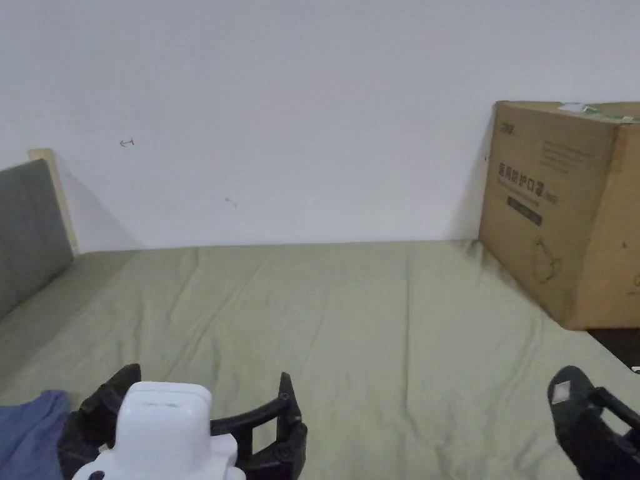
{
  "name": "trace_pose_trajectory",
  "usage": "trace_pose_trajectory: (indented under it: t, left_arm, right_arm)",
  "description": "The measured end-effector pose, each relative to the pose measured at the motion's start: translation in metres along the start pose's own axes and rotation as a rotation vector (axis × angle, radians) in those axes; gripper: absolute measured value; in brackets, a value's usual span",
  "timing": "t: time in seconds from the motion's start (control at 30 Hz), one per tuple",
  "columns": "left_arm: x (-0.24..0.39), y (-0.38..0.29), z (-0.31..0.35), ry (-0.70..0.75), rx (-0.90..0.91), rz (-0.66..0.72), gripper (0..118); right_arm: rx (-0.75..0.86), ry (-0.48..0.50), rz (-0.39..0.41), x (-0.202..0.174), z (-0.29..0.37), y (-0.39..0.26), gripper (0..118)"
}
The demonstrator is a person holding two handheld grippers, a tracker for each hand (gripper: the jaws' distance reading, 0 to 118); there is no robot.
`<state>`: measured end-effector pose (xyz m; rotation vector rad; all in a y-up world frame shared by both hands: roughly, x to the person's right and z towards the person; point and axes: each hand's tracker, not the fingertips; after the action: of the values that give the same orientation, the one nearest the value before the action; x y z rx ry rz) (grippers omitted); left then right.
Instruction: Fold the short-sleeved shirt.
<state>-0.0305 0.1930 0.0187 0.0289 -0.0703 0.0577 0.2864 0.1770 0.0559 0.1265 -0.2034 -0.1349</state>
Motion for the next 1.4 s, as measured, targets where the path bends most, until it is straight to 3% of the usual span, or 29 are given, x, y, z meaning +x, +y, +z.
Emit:
trace_pose_trajectory:
  t: [0.03, 0.1, 0.17, 0.3, 0.5, 1.1, 1.17, 1.4]
  left_arm:
    - [0.003, -0.005, 0.004, 0.022, 0.081, -0.043, 118]
    - [0.010, -0.013, 0.010, 0.068, 0.187, -0.131, 118]
    - [0.015, -0.012, 0.008, 0.070, 0.172, -0.211, 118]
    - [0.020, -0.009, 0.010, 0.030, 0.160, -0.225, 118]
    - [0.019, -0.006, 0.010, 0.007, 0.117, -0.159, 118]
    - [0.009, 0.000, 0.009, 0.000, 0.097, -0.048, 118]
    - [0.008, 0.001, 0.008, -0.007, 0.094, -0.033, 118]
    - [0.008, 0.002, 0.008, -0.010, 0.102, -0.080, 118]
  right_arm:
    - [0.103, 0.026, 0.195, -0.018, 0.007, -0.003, 118]
    - [0.171, 0.099, 0.363, -0.036, 0.014, -0.005, 118]
    - [0.112, 0.204, 0.326, -0.042, 0.015, -0.004, 118]
    - [0.068, 0.165, 0.198, -0.045, 0.016, -0.001, 118]
    - [0.009, 0.130, 0.135, -0.041, 0.012, -0.003, 118]
    - [-0.028, 0.088, 0.094, -0.030, 0.008, 0.000, 118]
    - [0.003, 0.132, 0.065, -0.026, 0.010, 0.000, 118]
    - [0.015, 0.148, 0.125, -0.034, 0.013, -0.001, 118]
